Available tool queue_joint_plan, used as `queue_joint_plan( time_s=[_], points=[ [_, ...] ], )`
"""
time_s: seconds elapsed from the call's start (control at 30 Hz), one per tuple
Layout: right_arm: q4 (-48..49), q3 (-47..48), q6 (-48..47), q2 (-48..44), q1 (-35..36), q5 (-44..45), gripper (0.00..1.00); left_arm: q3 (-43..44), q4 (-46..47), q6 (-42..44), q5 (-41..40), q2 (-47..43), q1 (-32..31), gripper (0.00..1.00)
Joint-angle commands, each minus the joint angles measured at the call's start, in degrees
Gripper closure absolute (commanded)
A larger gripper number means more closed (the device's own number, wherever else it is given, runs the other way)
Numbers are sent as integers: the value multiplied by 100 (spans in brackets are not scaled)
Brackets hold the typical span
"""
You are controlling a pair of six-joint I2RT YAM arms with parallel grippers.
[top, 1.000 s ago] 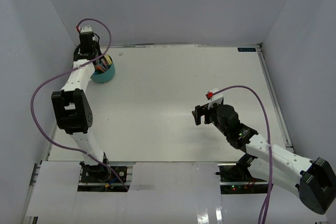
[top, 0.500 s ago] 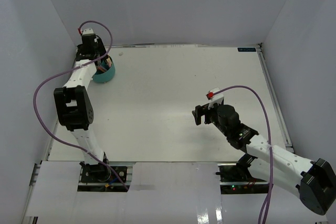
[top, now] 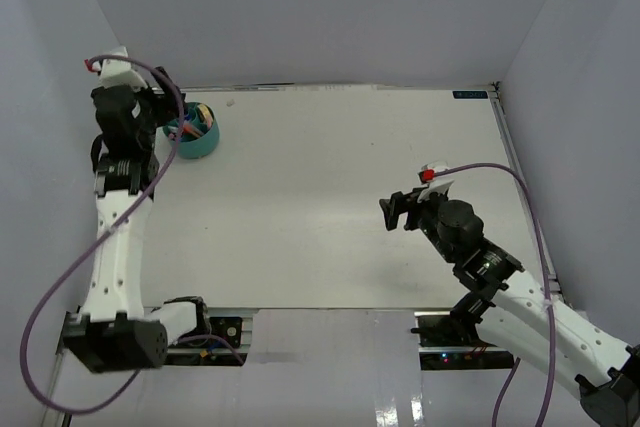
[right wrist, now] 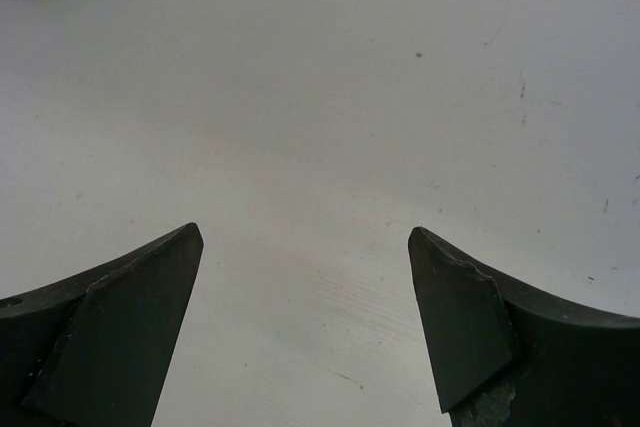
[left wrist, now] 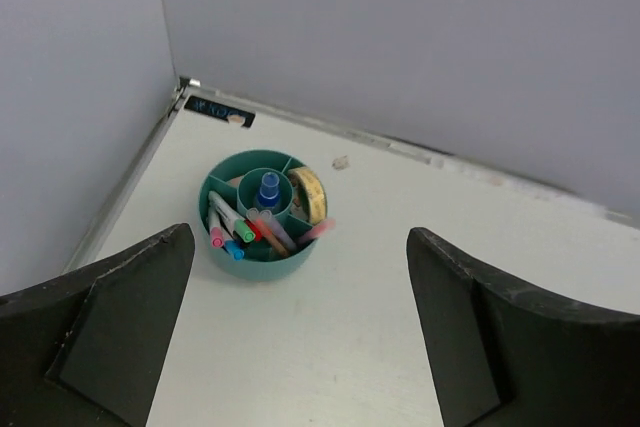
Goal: Sort the stationery into containers
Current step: Reset both arms
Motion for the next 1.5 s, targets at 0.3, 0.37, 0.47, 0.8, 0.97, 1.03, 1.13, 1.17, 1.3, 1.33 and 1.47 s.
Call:
queue_joint_plan(
  time_s=[0.3,0.37,0.47,0.8,0.97,1.03,1.13,1.17,1.3,1.33,1.47],
  points=[
    [-1870,1086,-56,-1519,-38,747,10,-2479,-1277,-167,838,-4516,-498,2],
    [-1906,1007,-135,-1757,-38,853,10,-2804,-1462,-255,1023,-4824,-605,2],
    [-1976,901,-196,-2197,-38,914,10,-2998,-1718,-308,918,-5263,-868,2],
    [-2081,690,-214,-2611,-38,1327,10,-3622,-1525,-211,302,-5879,-1019,2],
    [-2046,681,-249,-2620,-38,1345,10,-3807,-1419,-211,311,-5924,-1071,2],
    [-2029,664,-249,-2637,-29,1354,10,-3886,-1384,-211,302,-5932,-1089,2],
    [-2020,664,-241,-2664,-38,1363,10,-3921,-1393,-237,232,-5959,-1124,2],
    [-2020,655,-241,-2672,-38,1363,10,-3939,-1384,-246,206,-5968,-1124,2],
    [-2011,646,-241,-2646,-38,1354,10,-3957,-1384,-255,179,-6038,-1133,2],
    [-2011,655,-232,-2646,-38,1354,10,-3965,-1393,-255,170,-6047,-1133,2],
    [-2011,664,-223,-2681,-38,1354,10,-3974,-1384,-273,170,-6082,-1142,2]
  ],
)
